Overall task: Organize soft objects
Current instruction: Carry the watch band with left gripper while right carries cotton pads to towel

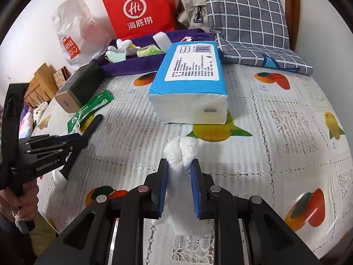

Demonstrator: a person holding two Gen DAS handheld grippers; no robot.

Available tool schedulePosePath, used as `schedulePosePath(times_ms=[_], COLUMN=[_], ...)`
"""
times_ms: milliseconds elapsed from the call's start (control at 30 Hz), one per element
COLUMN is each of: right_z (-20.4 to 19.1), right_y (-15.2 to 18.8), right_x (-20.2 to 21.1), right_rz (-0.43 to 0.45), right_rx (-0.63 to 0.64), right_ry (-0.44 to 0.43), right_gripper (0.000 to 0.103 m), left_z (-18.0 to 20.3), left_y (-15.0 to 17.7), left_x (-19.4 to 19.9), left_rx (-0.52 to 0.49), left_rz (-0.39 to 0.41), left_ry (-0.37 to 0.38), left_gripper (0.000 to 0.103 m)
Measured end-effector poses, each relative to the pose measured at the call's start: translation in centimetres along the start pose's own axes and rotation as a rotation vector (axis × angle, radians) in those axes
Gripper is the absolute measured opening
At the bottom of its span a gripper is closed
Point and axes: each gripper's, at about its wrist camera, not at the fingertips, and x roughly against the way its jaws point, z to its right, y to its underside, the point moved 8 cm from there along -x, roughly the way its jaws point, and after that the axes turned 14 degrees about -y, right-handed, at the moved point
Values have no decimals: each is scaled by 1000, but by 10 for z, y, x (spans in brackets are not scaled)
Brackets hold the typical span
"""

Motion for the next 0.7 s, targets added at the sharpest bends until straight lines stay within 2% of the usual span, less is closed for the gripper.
schedulePosePath(times_ms=[167,267,433,600,700], right_z=[3,2,0,-3,-6], right_y=[-3,-6,-12,-22,-29], right_x=[3,5,10,19,24], right_rz=[5,15,24,40,51], right_rx=[-4,0,10,25,35], right_ry=[-3,-11,-9,-1,2], right_gripper=[20,20,20,20,20], left_z=[-4,-9,-24,-46,-60], left_y=[-11,-16,-19,-21,-23], left_x=[25,33,43,48,47], left_rx=[28,64,92,115,144], left_rz=[52,45,62,74,70], left_ry=[51,97,78,13,-2], left_gripper=[19,19,19,19,19])
